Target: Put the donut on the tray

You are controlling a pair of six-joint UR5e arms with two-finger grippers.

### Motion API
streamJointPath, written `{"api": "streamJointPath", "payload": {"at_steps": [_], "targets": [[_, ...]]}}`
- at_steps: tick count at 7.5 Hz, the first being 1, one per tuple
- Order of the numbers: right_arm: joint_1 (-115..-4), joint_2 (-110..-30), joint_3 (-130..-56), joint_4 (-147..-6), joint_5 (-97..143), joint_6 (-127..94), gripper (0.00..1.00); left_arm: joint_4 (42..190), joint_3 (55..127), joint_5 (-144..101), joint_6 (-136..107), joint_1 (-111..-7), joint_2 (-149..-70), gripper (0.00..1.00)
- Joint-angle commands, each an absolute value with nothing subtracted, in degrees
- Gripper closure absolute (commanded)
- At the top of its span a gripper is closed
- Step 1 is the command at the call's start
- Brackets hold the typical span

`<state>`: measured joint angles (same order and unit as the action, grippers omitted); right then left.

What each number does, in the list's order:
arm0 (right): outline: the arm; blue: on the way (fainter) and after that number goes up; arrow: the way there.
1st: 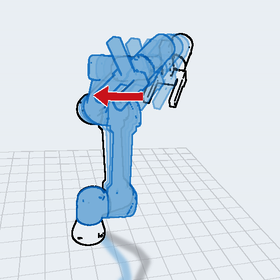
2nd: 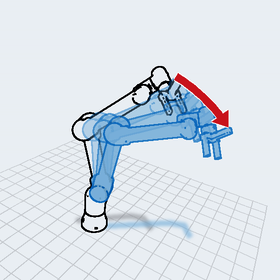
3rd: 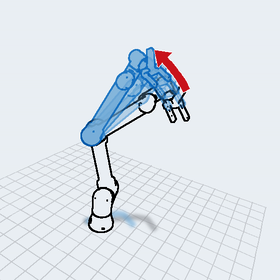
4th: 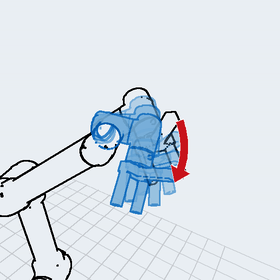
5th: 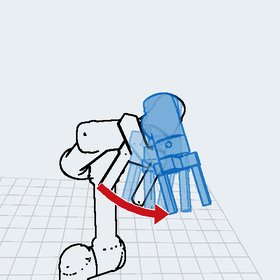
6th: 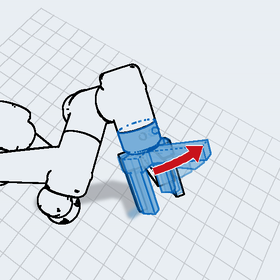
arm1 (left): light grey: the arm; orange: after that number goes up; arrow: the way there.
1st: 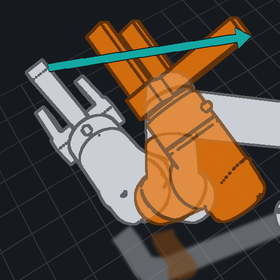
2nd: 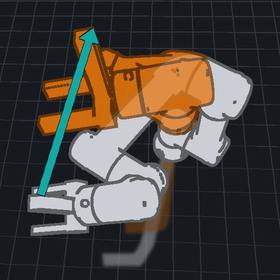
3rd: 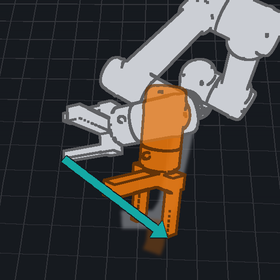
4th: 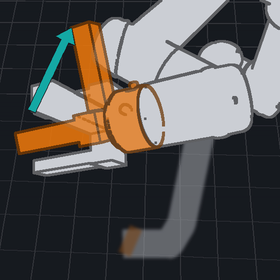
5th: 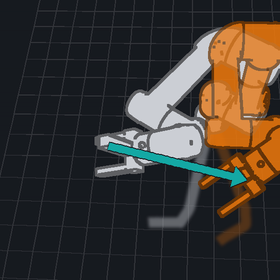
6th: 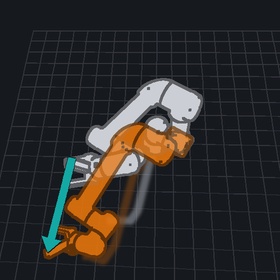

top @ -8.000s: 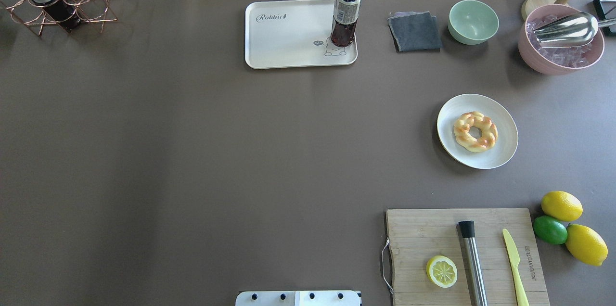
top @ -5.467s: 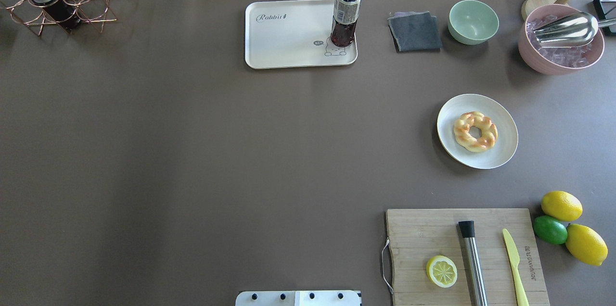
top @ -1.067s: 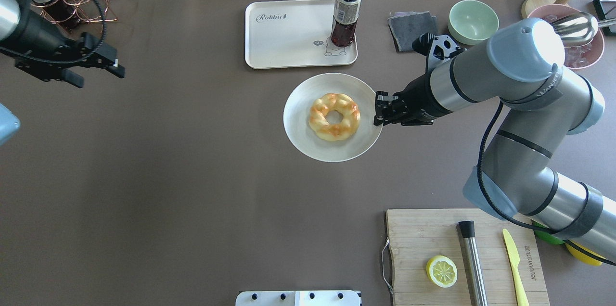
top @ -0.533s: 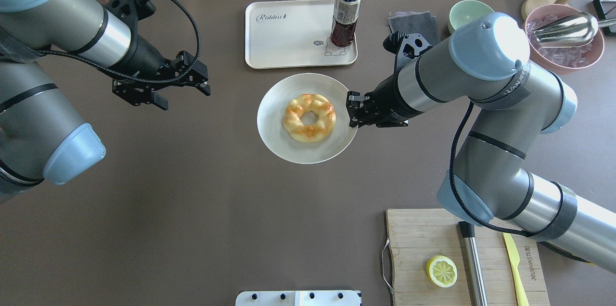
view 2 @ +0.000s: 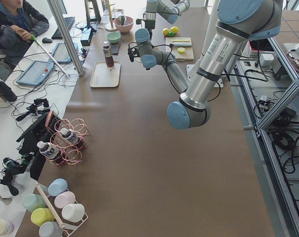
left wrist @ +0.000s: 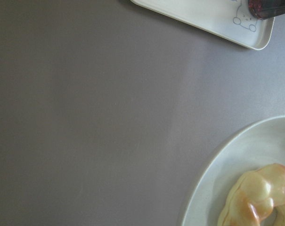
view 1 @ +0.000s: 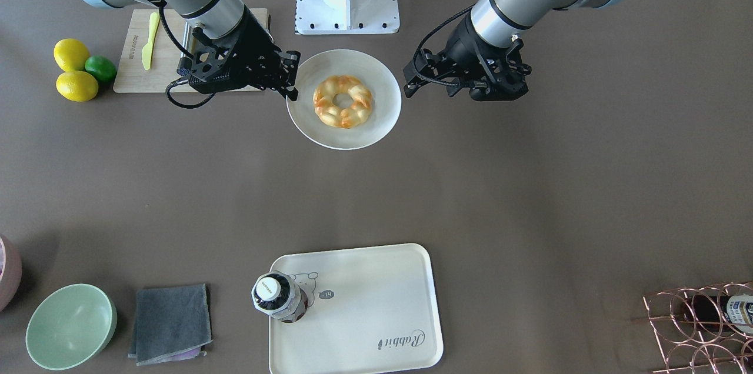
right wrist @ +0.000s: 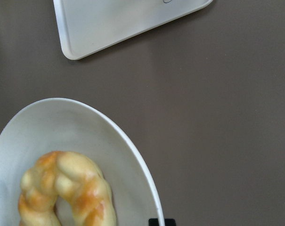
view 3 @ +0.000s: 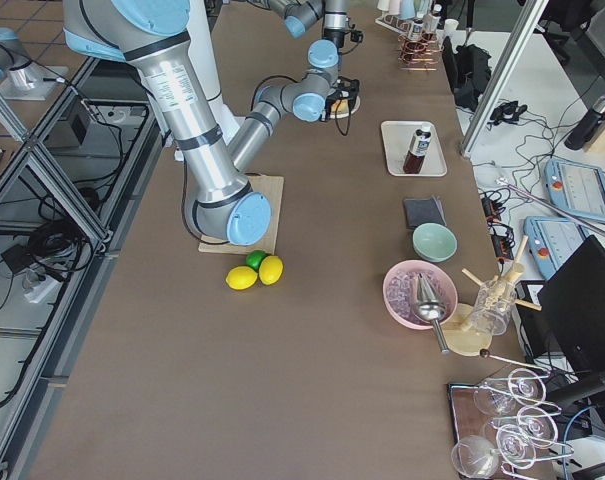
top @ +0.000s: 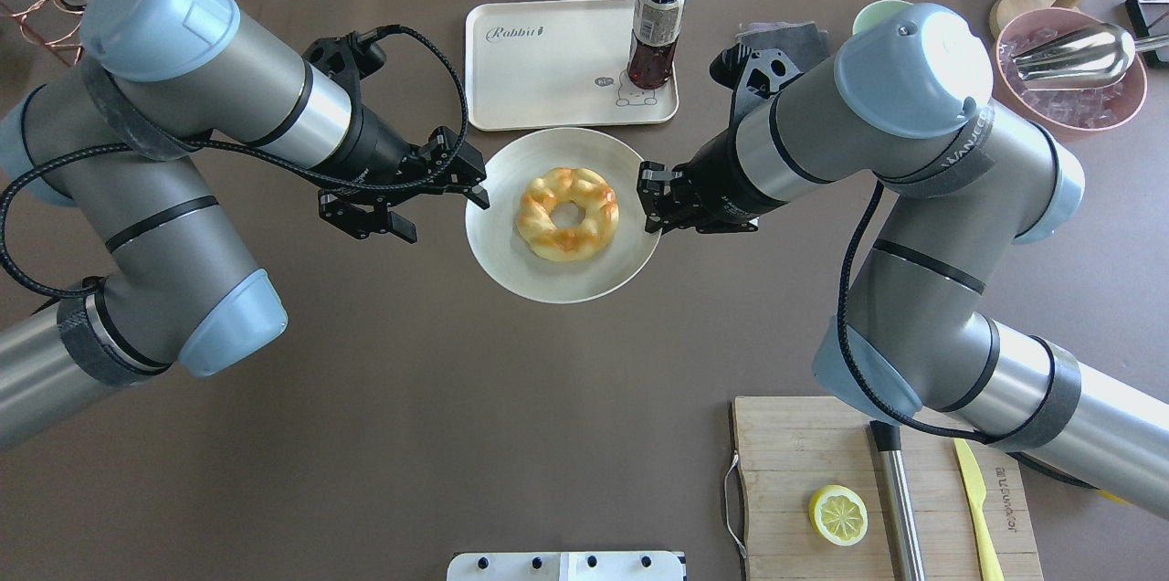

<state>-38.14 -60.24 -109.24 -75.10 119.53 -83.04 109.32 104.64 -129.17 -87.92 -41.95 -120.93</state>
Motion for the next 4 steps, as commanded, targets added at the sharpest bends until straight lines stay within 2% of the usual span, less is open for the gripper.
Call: {"api": "streamJointPath", "payload": {"at_steps": [1,4], "targets": [[-38.1,-59.9,-109.3,-75.4,119.5,-84.3,1.0,110.3,104.9,-127.8,-89.8,-41.2,-120.8,0.16],[-38.1,-59.8,-109.4,-75.1,119.4,-85.3,1.0,110.8,105.3,-127.8,-91.1,-41.2,-120.5,0.2]]}}
